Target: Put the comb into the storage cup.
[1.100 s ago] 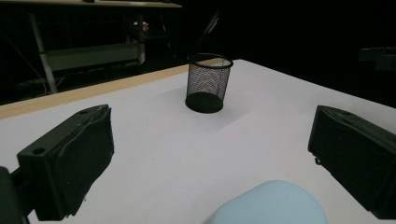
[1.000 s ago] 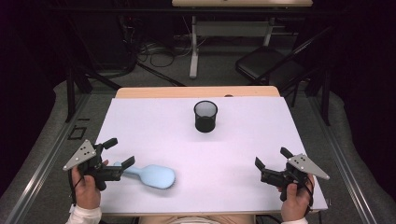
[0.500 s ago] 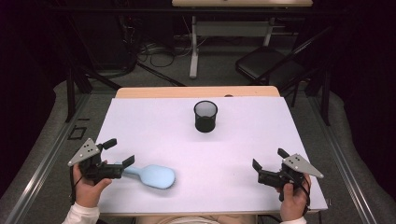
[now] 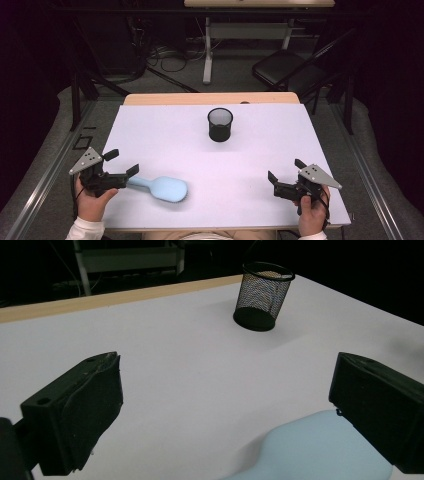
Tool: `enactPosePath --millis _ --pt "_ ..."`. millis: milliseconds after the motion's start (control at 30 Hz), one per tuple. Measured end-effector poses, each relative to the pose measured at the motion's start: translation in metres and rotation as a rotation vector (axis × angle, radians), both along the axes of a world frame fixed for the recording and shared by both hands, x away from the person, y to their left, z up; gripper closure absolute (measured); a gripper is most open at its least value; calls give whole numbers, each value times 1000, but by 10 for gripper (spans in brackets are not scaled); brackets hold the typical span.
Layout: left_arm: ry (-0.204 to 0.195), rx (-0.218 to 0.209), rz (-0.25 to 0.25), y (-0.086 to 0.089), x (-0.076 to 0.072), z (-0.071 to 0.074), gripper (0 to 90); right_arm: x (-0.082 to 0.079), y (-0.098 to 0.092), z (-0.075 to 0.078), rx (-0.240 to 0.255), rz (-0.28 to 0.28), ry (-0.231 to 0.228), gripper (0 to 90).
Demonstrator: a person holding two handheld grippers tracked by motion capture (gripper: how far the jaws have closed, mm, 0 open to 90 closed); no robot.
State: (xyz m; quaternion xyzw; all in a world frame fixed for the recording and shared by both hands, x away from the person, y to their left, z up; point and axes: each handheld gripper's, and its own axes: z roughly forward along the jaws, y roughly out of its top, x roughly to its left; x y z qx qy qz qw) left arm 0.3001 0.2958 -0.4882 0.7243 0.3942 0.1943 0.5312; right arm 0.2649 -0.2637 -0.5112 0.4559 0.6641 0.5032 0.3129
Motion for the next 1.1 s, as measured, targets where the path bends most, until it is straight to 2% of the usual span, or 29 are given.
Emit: enactPosePath --millis 33,233,300,400,433,467,500,567,700,867,967,1033,1100 --pt "7 -6 1 0 0 0 20 0 0 0 0 0 0 0" --pt "43 21 47 2 0 -1 106 3 1 -1 2 7 9 0" --pt "54 29 67 3 0 -1 161 3 1 -1 0 10 10 0" --pt "77 32 75 3 1 -2 166 3 2 -1 -3 13 13 0" --pt "80 43 80 3 1 -3 222 4 3 -2 -5 16 16 0" --pt "83 57 88 3 1 -3 222 4 3 -2 -5 16 16 0" --pt "91 61 94 3 2 -3 266 4 3 -2 -6 16 20 0" --pt "109 53 92 3 4 -4 293 4 4 -2 -5 17 22 0" --pt "138 67 98 2 6 -4 390 5 4 -3 -6 22 22 0" --pt "152 113 116 -1 9 -5 453 4 4 -3 -9 24 29 0" --pt "140 136 131 -2 10 -5 478 5 5 -4 -8 25 32 0" --pt "132 136 138 -2 11 -6 480 5 5 -4 -9 26 33 0" --pt "144 119 127 -1 12 -7 511 5 5 -4 -9 27 38 0"
